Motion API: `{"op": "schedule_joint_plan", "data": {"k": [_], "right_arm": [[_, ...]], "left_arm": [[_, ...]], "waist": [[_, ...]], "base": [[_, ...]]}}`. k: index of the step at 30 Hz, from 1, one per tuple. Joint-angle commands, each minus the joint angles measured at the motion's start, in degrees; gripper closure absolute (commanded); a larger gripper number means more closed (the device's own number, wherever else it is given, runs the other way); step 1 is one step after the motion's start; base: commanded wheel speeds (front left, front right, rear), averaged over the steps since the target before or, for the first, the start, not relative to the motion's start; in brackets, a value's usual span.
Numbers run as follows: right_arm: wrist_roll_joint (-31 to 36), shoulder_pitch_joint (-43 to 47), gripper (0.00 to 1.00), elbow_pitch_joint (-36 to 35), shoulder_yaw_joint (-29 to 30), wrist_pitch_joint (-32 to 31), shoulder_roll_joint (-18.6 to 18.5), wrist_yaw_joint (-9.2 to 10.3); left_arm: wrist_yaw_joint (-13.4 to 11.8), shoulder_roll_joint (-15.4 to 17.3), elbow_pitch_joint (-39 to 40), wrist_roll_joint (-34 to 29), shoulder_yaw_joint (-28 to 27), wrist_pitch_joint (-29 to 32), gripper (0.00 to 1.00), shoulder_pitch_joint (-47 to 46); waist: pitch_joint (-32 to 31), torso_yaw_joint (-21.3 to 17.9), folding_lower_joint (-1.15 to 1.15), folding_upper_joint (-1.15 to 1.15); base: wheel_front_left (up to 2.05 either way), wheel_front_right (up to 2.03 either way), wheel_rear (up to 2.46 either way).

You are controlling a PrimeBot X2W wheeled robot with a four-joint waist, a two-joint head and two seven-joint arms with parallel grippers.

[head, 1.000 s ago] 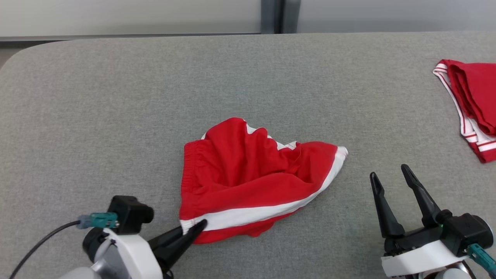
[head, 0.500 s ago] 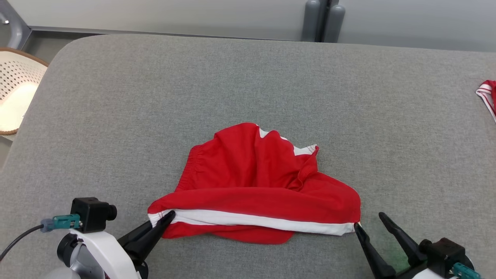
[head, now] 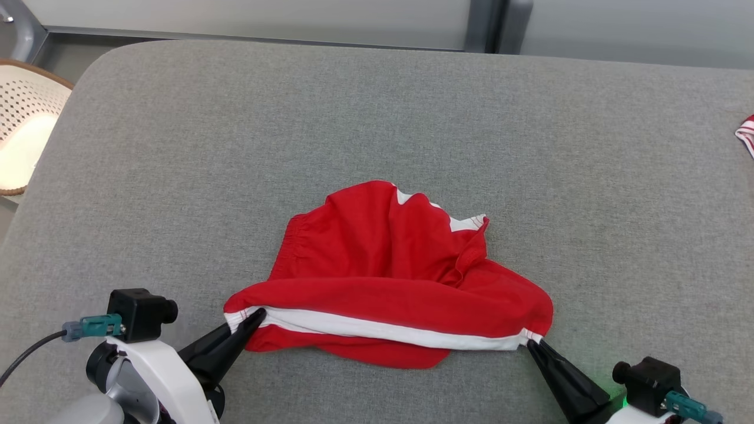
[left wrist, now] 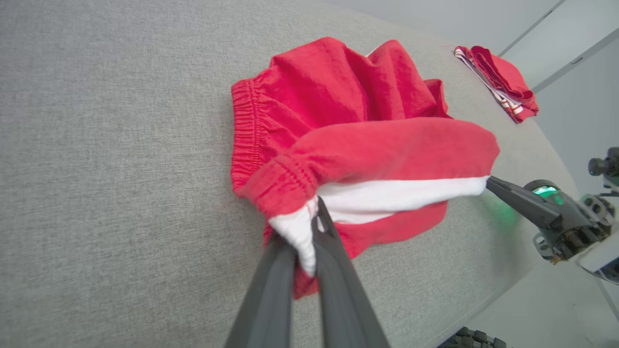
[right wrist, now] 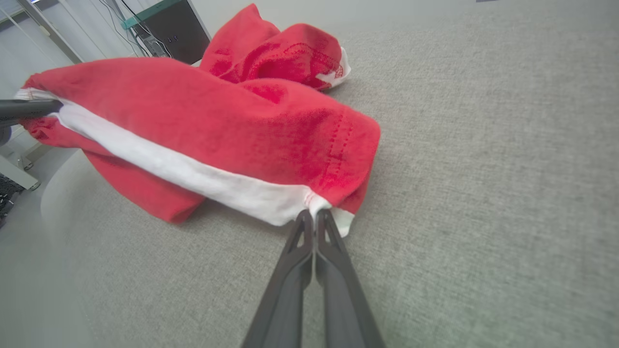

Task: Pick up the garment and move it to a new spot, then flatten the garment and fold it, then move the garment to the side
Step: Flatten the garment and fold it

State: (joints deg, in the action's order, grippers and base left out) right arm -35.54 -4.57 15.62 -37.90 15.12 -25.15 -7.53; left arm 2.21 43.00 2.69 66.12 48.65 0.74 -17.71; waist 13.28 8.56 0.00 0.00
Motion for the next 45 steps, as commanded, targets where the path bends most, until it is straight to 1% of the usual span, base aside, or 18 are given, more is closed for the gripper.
{"op": "schedule_joint_plan", "data": {"k": [1,5,7,8,10,13,16,17,20,24,26,29,32,35,38,40,43,45], "right_arm": [[-0.52,-1.36,1.00,-1.04,-0.27,0.01,-0.78,0.10],[-0.92,-2.16,1.00,-2.97,0.88,0.01,-1.59,0.10],[-2.12,-3.12,1.00,-6.27,5.03,0.01,-2.44,0.10],[-2.12,-3.12,1.00,-6.27,5.03,0.01,-2.44,0.10],[-3.65,-4.07,1.00,-9.26,9.22,0.02,-2.84,0.10],[-5.33,-8.34,1.00,-13.62,14.16,0.02,-4.72,0.11],[-6.41,-15.41,1.00,-15.53,17.66,0.01,-6.47,0.12],[-6.80,-18.40,1.00,-15.50,18.71,0.02,-6.87,0.13],[-7.36,-28.38,1.00,-14.22,19.48,0.01,-8.07,0.12],[-7.48,-42.75,1.00,-11.13,18.27,0.01,-8.64,0.12],[-6.60,-49.68,1.00,-9.63,18.04,0.01,-8.72,0.11],[-4.69,-57.29,1.00,-8.48,19.83,0.01,-8.45,0.11],[-2.72,-60.60,1.00,-9.40,22.05,0.01,-8.84,0.10],[-2.03,-57.52,1.00,-11.49,24.92,0.01,-9.42,0.10],[-2.85,-49.61,1.00,-14.24,25.60,0.01,-10.53,0.10],[-4.12,-41.68,1.00,-15.81,25.02,0.01,-11.88,0.09],[-7.69,-27.71,1.00,-17.13,23.22,0.01,-13.92,0.09],[-10.80,-18.85,1.00,-17.90,21.30,0.01,-14.76,0.08]], "left_arm": [[0.10,0.74,-0.05,-0.46,-0.40,-0.04,1.00,-0.67],[0.10,1.43,0.67,-0.64,-0.73,0.09,1.00,-1.24],[0.71,2.38,2.30,-0.96,-1.37,0.27,1.00,-2.52],[0.71,2.38,2.30,-0.96,-1.37,0.27,1.00,-2.52],[1.38,2.80,3.89,-0.69,-2.15,0.55,1.00,-4.04],[2.26,3.37,5.97,0.05,-3.76,2.36,1.00,-8.46],[3.36,2.86,7.59,0.34,-5.40,5.34,1.00,-15.58],[3.77,2.29,7.76,0.26,-5.72,6.53,1.00,-18.46],[4.61,0.53,6.50,-0.71,-7.07,9.37,1.00,-28.35],[5.25,-2.95,1.97,-4.00,-7.46,11.19,1.00,-42.54],[5.31,-5.13,-0.40,-6.65,-6.57,10.57,1.00,-50.52],[5.23,-7.82,-3.47,-11.74,-3.44,4.96,1.00,-60.88],[5.25,-9.42,-6.53,-13.99,0.37,-2.44,1.00,-67.50],[5.26,-9.52,-7.16,-13.29,5.48,-9.42,1.00,-68.53],[5.26,-7.53,-5.65,-11.49,11.77,-13.56,1.00,-64.25],[5.26,-6.41,-4.18,-10.03,15.01,-14.98,1.00,-59.56],[5.27,-4.77,-2.11,-9.01,20.10,-15.72,1.00,-50.08],[5.27,-3.22,-1.01,-9.15,22.18,-15.88,1.00,-43.60]], "waist": [[0.18,-0.61,0.00,0.00],[0.15,-1.65,0.00,0.00],[0.18,-2.97,0.00,0.00],[0.18,-2.97,0.00,0.00],[0.47,-4.03,0.00,0.00],[1.58,-5.94,0.00,0.00],[3.78,-8.24,0.00,0.00],[4.63,-8.89,0.00,0.00],[7.73,-11.34,0.00,0.00],[12.13,-14.24,0.00,0.00],[14.37,-15.31,0.00,0.00],[17.43,-16.06,0.00,0.00],[19.81,-16.09,0.00,0.00],[20.84,-15.56,0.00,0.00],[20.62,-14.73,0.00,0.00],[19.99,-14.10,0.00,0.00],[18.90,-13.49,0.00,0.00],[18.18,-13.51,0.00,0.00]], "base": [[0.00,0.00,0.00],[0.00,0.00,0.00],[0.00,0.00,0.00],[0.00,0.00,0.00],[0.00,0.00,0.00],[0.00,0.00,0.00],[0.00,0.00,0.00],[0.00,0.00,0.00],[0.00,0.00,0.00],[0.00,0.00,0.00],[0.00,0.00,0.00],[0.00,0.00,0.00],[0.00,0.00,0.00],[0.00,0.00,0.00],[0.00,0.00,0.00],[0.00,0.00,0.00],[0.00,0.00,0.00],[0.00,0.00,0.00]]}}
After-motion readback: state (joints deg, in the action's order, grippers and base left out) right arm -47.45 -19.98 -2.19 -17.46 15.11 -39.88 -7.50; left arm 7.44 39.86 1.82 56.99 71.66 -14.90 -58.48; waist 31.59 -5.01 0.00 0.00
